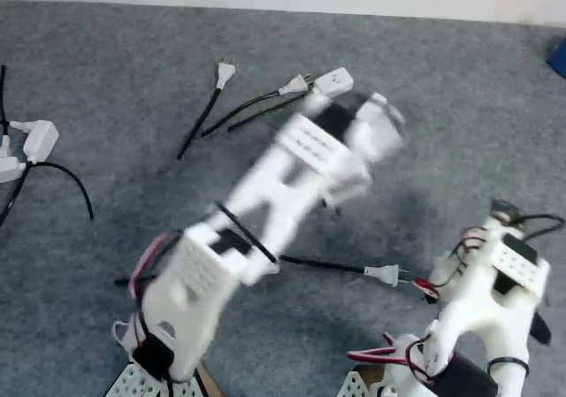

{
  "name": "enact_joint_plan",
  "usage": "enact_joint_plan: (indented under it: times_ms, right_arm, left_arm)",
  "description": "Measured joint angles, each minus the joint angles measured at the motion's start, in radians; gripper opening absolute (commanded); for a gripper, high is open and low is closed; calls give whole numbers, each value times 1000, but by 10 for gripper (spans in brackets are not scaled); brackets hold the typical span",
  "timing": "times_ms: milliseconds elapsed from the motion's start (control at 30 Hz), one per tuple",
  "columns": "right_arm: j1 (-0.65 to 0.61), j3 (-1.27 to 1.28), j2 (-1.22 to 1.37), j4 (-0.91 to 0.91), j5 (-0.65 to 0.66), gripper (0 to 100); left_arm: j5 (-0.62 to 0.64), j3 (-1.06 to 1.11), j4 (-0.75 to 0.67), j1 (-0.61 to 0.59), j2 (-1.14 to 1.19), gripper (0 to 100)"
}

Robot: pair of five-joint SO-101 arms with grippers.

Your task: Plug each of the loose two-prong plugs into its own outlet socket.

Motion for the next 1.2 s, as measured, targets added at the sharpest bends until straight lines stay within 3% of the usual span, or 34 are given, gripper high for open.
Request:
enact_joint_plan:
  times_ms: [167,300,533,733,833,1033,1200]
  right_arm:
    - [-229,-18,0,69,35,663]
    - [-479,-101,0,196,264,663]
    - [-674,-244,0,494,592,610]
    - [-706,-178,-95,519,1028,460]
    - [-706,-121,-167,514,1217,432]
    - [-706,75,-279,302,1224,429]
    - [-707,203,-394,206,1051,421]
  left_arm:
    - [258,-126,5,-321,0,239]
    - [287,-160,18,-582,-2,239]
    - [72,-18,20,-825,-6,239]
    - [-146,92,21,-919,-6,238]
    - [-222,124,21,-970,-6,238]
    - [-245,129,21,-1033,-6,238]
    - [-245,129,23,-1033,-6,238]
